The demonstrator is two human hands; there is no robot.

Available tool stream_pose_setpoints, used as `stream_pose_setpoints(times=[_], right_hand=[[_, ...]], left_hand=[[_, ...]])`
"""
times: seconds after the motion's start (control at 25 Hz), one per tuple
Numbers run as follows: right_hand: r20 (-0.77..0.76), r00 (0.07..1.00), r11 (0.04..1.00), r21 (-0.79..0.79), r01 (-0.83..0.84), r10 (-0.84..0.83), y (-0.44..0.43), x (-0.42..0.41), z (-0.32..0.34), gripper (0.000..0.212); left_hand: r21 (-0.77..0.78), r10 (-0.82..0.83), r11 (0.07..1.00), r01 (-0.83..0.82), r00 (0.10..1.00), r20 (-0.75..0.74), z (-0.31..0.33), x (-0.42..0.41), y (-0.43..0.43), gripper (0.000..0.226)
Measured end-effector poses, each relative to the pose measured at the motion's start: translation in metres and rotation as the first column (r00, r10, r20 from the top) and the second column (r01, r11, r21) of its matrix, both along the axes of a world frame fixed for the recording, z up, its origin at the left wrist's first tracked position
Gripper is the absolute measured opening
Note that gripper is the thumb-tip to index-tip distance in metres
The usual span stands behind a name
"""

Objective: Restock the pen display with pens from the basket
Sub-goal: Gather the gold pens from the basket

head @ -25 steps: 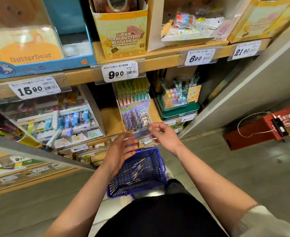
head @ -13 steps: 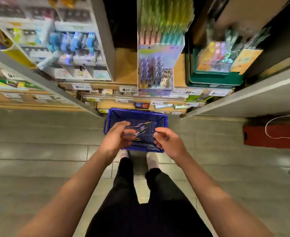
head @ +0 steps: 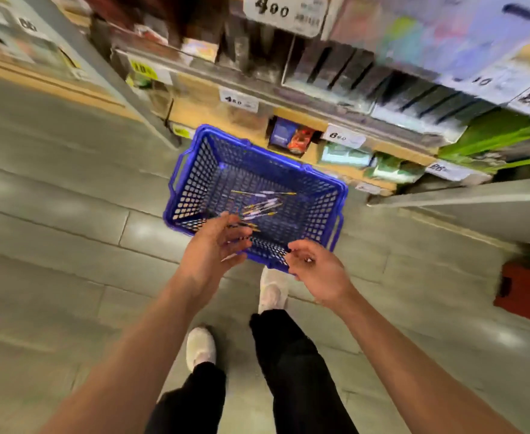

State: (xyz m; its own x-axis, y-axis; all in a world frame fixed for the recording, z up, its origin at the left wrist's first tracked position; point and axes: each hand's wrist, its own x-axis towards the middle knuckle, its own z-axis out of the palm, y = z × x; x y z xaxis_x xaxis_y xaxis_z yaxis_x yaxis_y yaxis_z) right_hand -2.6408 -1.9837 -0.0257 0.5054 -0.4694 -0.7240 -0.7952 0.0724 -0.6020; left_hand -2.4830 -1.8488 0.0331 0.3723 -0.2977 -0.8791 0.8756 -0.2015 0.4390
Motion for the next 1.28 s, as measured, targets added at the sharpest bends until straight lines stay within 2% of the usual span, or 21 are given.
stream_pose_setpoints(times=[0.12,0.24,0.32,0.36,0.44,0.48,0.52,0.72,0.88,0.96,1.04,1.08,1.16,1.24,1.28], right_hand=[[-0.04,0.996,0.997,0.009,-0.076,0.076,0.008,0.008,-0.089,0.019],[-0.077,0.96,0.952,-0.132,-0.276,0.268,0.011,0.022,-0.18,0.02],[-0.131,0.916,0.905,-0.154,-0.397,0.38,0.008,0.041,-0.243,0.023],[-0.176,0.851,0.849,-0.106,-0.517,0.496,0.006,0.057,-0.274,0.026],[-0.298,0.594,0.611,-0.043,-0.79,0.747,0.001,0.091,-0.332,0.031],[-0.352,0.465,0.478,-0.057,-0.877,0.812,0.0,0.106,-0.355,0.029],[-0.404,0.384,0.382,-0.09,-0.92,0.83,0.002,0.118,-0.374,0.027],[-0.582,0.205,0.067,-0.25,-0.966,0.787,0.019,0.143,-0.438,0.031],[-0.558,0.199,-0.055,-0.405,-0.913,0.806,0.027,0.112,-0.451,0.037],[-0.509,0.231,-0.007,-0.422,-0.907,0.829,0.022,0.104,-0.456,0.039],[-0.392,0.302,0.125,-0.417,-0.9,0.869,0.008,0.108,-0.452,0.035],[-0.322,0.355,0.202,-0.423,-0.883,0.878,0.001,0.112,-0.445,0.029],[-0.164,0.507,0.397,-0.441,-0.805,0.846,-0.015,0.127,-0.421,0.019],[0.032,0.67,0.628,-0.384,-0.677,0.741,-0.026,0.142,-0.396,0.012],[0.134,0.733,0.734,-0.287,-0.616,0.667,-0.03,0.149,-0.386,0.009]], left_hand=[[0.017,0.041,0.999,-0.041,0.999,-0.011,-0.086,0.013,0.018,0.021],[0.015,0.088,0.996,-0.088,0.996,-0.017,-0.167,0.03,0.029,0.022],[-0.011,0.109,0.994,-0.109,0.994,-0.013,-0.218,0.042,0.034,0.025],[-0.022,0.107,0.994,-0.107,0.994,0.003,-0.241,0.049,0.035,0.025],[-0.028,0.079,0.997,-0.078,0.996,0.046,-0.28,0.061,0.037,0.026],[-0.033,0.065,0.997,-0.063,0.996,0.067,-0.293,0.066,0.036,0.026],[-0.041,0.048,0.998,-0.045,0.996,0.079,-0.305,0.072,0.035,0.026],[0.003,-0.106,0.994,0.107,0.981,0.164,-0.342,0.099,0.012,0.028],[0.036,-0.203,0.979,0.2,0.947,0.249,-0.348,0.107,-0.004,0.026],[0.078,-0.296,0.955,0.286,0.91,0.29,-0.357,0.107,-0.007,0.023],[0.171,-0.455,0.891,0.422,0.82,0.347,-0.369,0.106,-0.008,0.017],[0.229,-0.55,0.835,0.501,0.745,0.377,-0.374,0.106,-0.009,0.017],[0.383,-0.752,0.654,0.652,0.507,0.421,-0.381,0.107,-0.009,0.023],[0.565,-0.901,0.383,0.731,0.159,0.404,-0.381,0.107,-0.009,0.029],[0.625,-0.926,0.266,0.734,0.013,0.378,-0.379,0.105,-0.01,0.032]])
